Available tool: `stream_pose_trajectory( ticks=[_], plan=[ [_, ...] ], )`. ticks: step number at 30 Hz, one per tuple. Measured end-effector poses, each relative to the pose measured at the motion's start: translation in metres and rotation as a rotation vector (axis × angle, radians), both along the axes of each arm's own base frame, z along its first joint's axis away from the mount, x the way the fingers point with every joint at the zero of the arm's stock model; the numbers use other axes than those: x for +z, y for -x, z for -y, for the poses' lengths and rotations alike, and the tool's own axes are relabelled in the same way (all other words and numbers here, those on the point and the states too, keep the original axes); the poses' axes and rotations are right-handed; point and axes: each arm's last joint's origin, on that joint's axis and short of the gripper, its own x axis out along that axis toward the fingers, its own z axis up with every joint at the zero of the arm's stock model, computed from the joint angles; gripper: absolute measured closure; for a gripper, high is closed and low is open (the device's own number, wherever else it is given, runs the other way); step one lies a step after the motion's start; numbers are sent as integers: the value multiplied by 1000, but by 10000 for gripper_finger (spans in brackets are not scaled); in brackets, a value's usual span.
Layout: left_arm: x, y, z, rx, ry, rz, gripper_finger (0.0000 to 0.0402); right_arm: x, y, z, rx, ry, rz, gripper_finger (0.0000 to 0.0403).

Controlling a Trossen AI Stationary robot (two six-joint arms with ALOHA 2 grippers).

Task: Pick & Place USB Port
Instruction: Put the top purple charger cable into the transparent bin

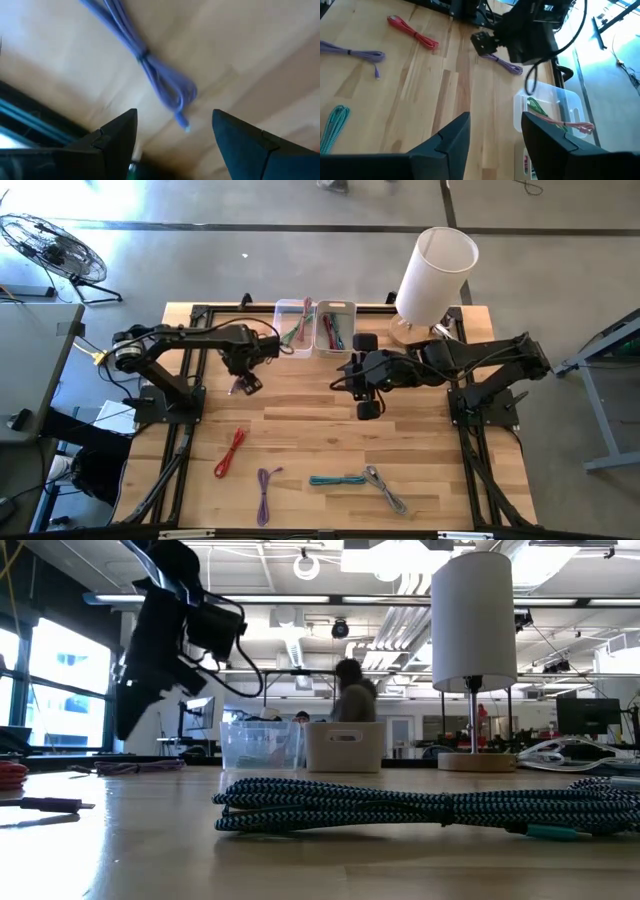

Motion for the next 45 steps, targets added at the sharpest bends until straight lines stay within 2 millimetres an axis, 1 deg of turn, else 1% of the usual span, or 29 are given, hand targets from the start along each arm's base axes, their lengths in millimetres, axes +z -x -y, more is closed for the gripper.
stream_pose_trajectory(
  ticks=[5,10,20,23,27,31,36,38,40,42,44,45],
  plan=[
    [-1,-3,-10,24,-49,62,149,-1,1,0,13,-2,-14,233],
    [-1,-5,-12,0,-98,64,149,-2,1,0,13,-4,-23,233],
    [-2,-11,-15,3,-134,123,149,-4,3,0,10,-3,-48,233],
    [-10,-10,-16,14,-144,145,149,-4,3,0,10,-3,-50,233],
    [-22,1,-20,96,-110,127,149,-4,4,0,12,-4,-60,233],
    [-34,10,-23,127,-122,108,149,-6,5,0,18,-20,-75,233],
    [-50,13,-24,139,-102,207,151,-6,4,0,18,-20,-75,233],
    [-54,16,-22,141,-94,210,166,-6,4,0,18,-20,-75,233],
    [-60,20,-19,140,-86,196,206,-6,5,0,18,-20,-77,233],
    [-65,24,-17,134,-80,190,272,-6,5,0,16,-21,-81,233],
    [-67,26,-16,75,-70,184,353,-6,5,0,9,-27,-85,233],
    [-67,26,-15,50,-64,183,373,-7,6,0,7,-28,-90,233]
  ],
)
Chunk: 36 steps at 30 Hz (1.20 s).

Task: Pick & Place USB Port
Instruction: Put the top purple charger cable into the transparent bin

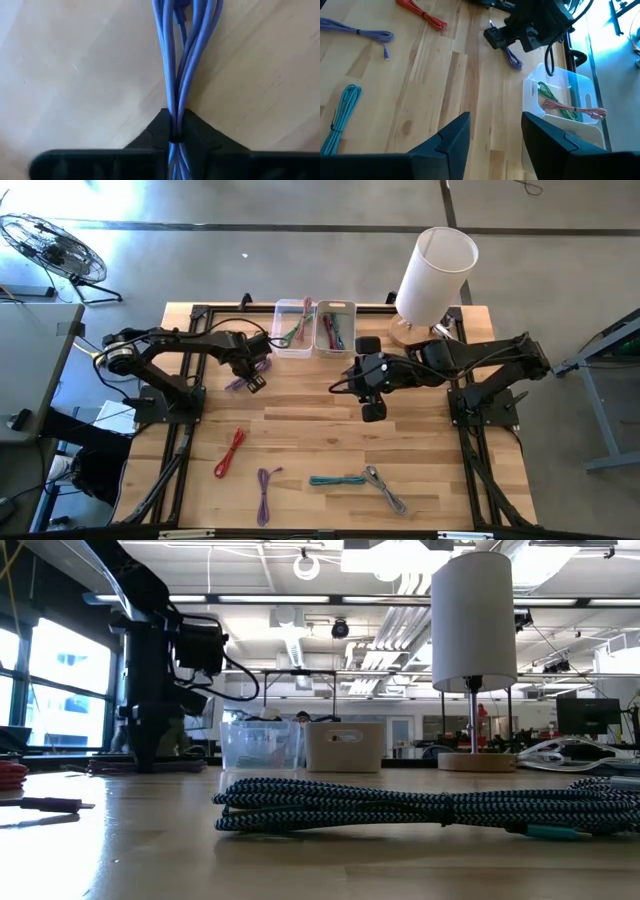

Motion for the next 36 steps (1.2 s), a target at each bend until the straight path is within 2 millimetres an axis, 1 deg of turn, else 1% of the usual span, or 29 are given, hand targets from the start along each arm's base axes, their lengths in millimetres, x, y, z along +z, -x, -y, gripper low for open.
stream_pose_trajectory(
  ticks=[3,6,9,11,13,16,18,20,22,25,27,30,33,36],
  plan=[
    [0,0,0,-24,4,-6,377,-1,1,0,-8,-8,-7,233],
    [8,-1,0,-43,18,0,388,-2,2,0,-17,-15,-22,234],
    [23,-3,3,-61,42,59,389,-2,2,0,-17,-15,-27,233],
    [37,0,10,-82,70,64,391,-2,2,0,-17,-15,-27,234],
    [62,-6,12,-106,36,153,392,-2,2,0,-17,-15,-29,234],
    [95,1,21,-149,12,194,392,-3,3,0,-17,-13,-37,233],
    [126,-1,23,-170,-60,320,392,-3,3,0,-15,-12,-37,233],
    [155,2,24,-142,-144,436,392,-3,3,1,-14,-10,-36,233],
    [176,6,22,-81,-230,506,392,-3,3,1,-15,-8,-36,234],
    [204,5,14,14,-337,651,392,-3,2,3,-17,-7,-36,233],
    [211,6,6,50,-354,703,392,-3,2,3,-13,-3,-37,234],
    [212,-1,-9,71,-355,772,392,-3,2,3,-12,-3,-37,233],
    [203,-9,-23,89,-331,766,391,-3,3,2,-16,-16,-43,234],
    [192,-16,-35,110,-301,735,375,-4,4,0,-8,-19,-56,233]
  ],
)
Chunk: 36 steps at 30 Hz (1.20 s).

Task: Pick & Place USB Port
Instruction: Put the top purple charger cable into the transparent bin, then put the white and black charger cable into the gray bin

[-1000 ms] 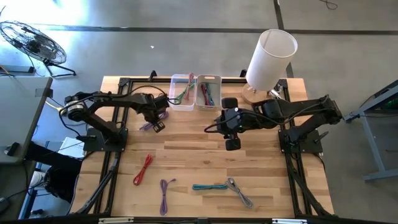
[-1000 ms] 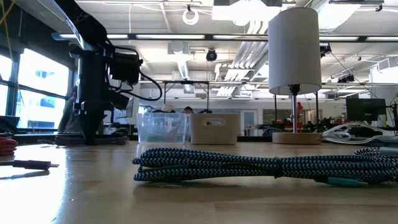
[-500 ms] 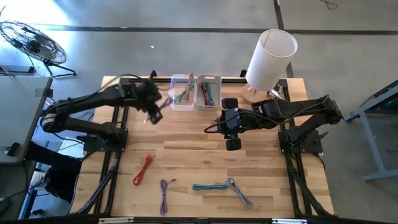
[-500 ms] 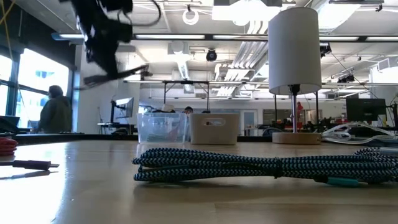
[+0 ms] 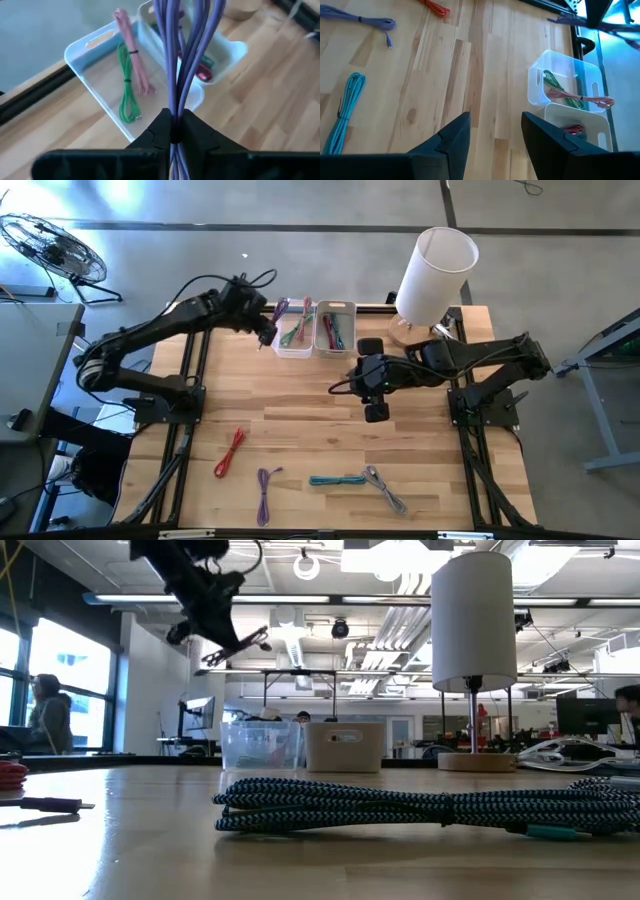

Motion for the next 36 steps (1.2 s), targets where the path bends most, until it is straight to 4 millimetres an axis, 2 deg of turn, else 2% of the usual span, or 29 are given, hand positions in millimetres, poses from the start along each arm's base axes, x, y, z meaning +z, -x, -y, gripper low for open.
stream_pose_trajectory(
  ticks=[4,11,18,30,36],
  plan=[
    [-19,-11,-14,-8,40,-61,354,-1,1,-2,1,12,-7,233],
    [-40,-38,-36,-20,38,-12,353,-2,2,-2,-5,16,-23,233],
    [-63,-40,-59,-21,174,8,340,-3,4,-2,-16,9,-43,233],
    [-59,-43,-65,-72,87,44,245,-5,6,0,-32,3,-68,233],
    [-57,-46,-63,-168,131,108,232,-5,7,0,-40,15,-76,234]
  ],
)
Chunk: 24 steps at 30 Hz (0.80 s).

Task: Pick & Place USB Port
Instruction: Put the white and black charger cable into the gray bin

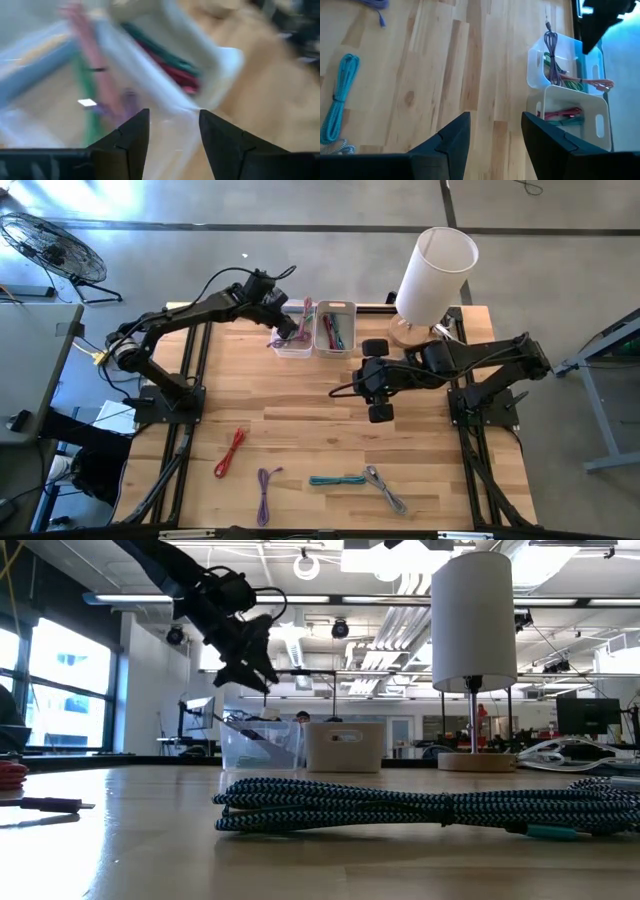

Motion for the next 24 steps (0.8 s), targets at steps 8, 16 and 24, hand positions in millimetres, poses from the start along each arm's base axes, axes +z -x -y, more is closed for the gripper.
stream_pose_trajectory(
  ticks=[8,16,24],
  plan=[
    [15,-10,22,-450,246,262,232,2,7,3,-27,36,-25,233],
    [19,-34,72,-774,400,332,232,8,33,7,-73,23,-101,234],
    [45,-36,140,-998,425,347,232,27,66,6,-88,-76,-59,234]
  ],
)
